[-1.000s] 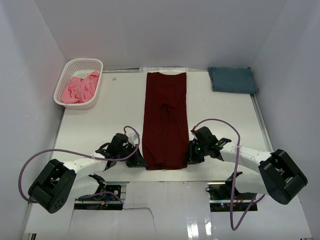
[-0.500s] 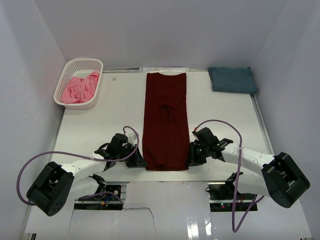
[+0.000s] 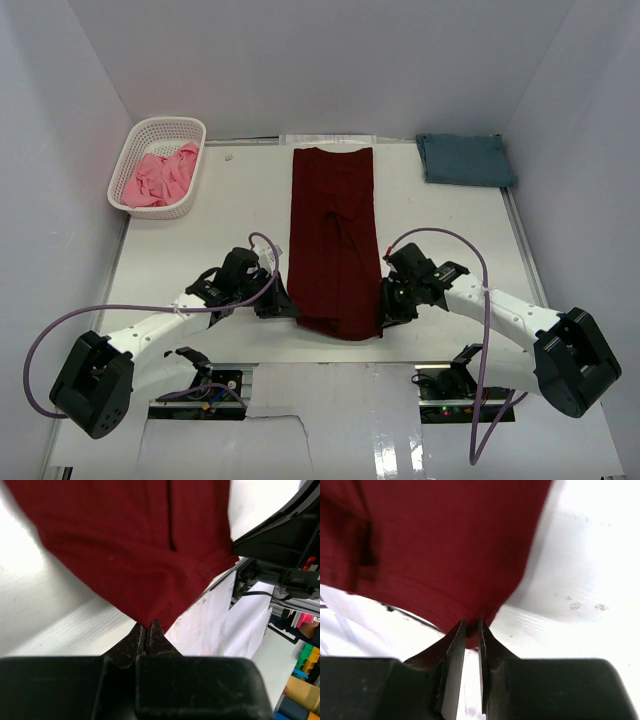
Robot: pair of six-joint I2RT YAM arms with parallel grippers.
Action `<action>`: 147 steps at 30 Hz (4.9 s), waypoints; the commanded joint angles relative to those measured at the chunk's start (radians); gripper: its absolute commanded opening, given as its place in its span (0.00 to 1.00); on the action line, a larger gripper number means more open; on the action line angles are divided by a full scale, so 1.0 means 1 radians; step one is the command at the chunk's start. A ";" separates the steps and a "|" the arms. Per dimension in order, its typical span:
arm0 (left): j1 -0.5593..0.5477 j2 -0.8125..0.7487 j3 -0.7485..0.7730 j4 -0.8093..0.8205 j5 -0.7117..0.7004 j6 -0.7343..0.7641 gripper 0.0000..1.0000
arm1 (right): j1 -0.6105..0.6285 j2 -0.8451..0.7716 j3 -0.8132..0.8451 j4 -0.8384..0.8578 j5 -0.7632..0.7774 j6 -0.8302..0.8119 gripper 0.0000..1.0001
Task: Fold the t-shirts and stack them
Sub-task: Grab the bottom of the folded rectangular tshirt with both arms, then fold the folded rectangular tshirt in 1/3 of the way
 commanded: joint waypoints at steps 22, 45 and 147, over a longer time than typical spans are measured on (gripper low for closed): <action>0.052 0.175 0.243 -0.019 -0.044 0.059 0.00 | -0.135 0.074 0.175 -0.091 0.000 -0.157 0.55; 0.010 0.032 -0.077 0.032 0.026 -0.032 0.00 | -0.097 -0.119 -0.272 0.259 -0.161 0.176 0.56; 0.292 0.802 0.975 0.126 -0.141 0.118 0.00 | -0.308 0.857 1.230 -0.173 0.035 -0.306 0.08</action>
